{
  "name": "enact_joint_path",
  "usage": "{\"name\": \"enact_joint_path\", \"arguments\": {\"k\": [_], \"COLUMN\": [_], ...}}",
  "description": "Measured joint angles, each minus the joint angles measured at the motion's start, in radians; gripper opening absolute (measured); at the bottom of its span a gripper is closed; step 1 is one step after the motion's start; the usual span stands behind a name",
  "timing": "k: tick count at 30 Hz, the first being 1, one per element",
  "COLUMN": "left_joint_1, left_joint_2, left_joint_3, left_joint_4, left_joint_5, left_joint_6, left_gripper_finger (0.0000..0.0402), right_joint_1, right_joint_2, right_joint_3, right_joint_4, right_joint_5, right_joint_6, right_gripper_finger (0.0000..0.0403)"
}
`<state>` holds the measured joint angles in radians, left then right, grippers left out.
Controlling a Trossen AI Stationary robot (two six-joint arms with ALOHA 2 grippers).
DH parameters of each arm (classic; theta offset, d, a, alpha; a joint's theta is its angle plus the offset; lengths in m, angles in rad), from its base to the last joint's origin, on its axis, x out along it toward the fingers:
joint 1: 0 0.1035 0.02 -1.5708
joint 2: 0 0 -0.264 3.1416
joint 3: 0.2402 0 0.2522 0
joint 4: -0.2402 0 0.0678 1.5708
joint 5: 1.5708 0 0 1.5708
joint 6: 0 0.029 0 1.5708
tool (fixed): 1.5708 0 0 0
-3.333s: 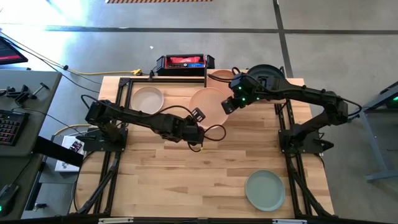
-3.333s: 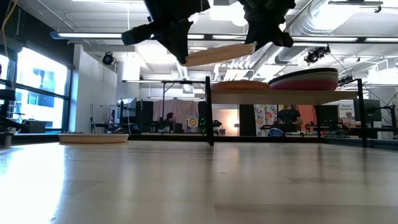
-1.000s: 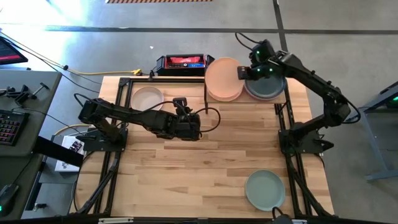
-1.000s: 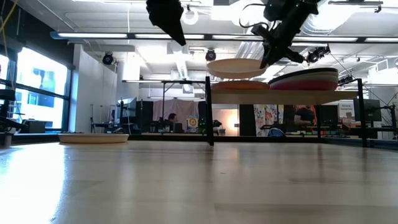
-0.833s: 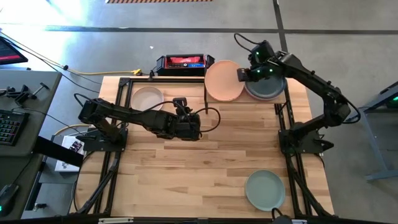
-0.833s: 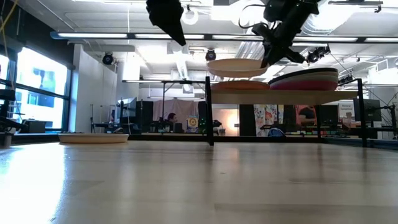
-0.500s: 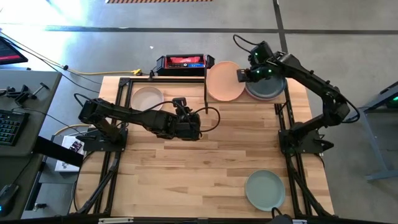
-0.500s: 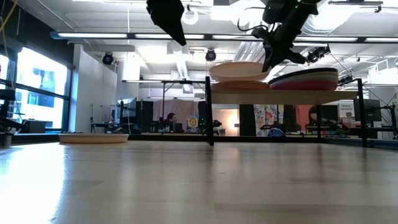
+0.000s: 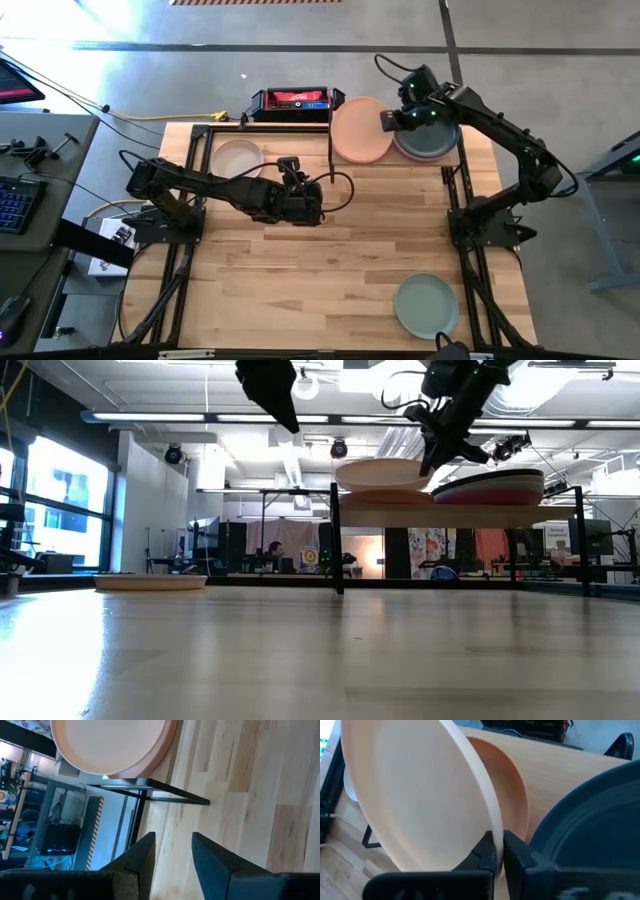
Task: Place and stack plates onto a shelf
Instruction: Stack the light orange plate on top of the brown plate on the shelf, then stack the light blue plate on top of the light orange plate on the shelf
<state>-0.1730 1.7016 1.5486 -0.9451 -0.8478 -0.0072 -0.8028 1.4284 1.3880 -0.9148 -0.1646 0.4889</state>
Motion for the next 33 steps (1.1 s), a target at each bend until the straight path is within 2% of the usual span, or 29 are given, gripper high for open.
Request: {"name": "enact_joint_path", "arguments": {"k": [11, 26, 33], "left_joint_1": [0.0, 0.0, 0.002], "left_joint_2": [0.0, 0.001, 0.001], "left_joint_3": [0.0, 0.0, 0.0], "left_joint_4": [0.0, 0.0, 0.0], "left_joint_5": [0.0, 0.0, 0.028], "left_joint_6": [0.001, 0.001, -0.021], "left_gripper_finger": [0.0115, 0.0115, 0.0115], "right_joint_1": [0.0, 0.0, 0.002], "right_joint_2": [0.0, 0.0, 0.0], "right_joint_3": [0.0, 0.0, 0.0], "right_joint_4": [0.015, 0.014, -0.001], "right_joint_5": [0.015, -0.006, -0.126], "right_joint_6": [0.006, 0.0, -0.006], "right_gripper_finger": [0.0059, 0.0062, 0.0062]}}
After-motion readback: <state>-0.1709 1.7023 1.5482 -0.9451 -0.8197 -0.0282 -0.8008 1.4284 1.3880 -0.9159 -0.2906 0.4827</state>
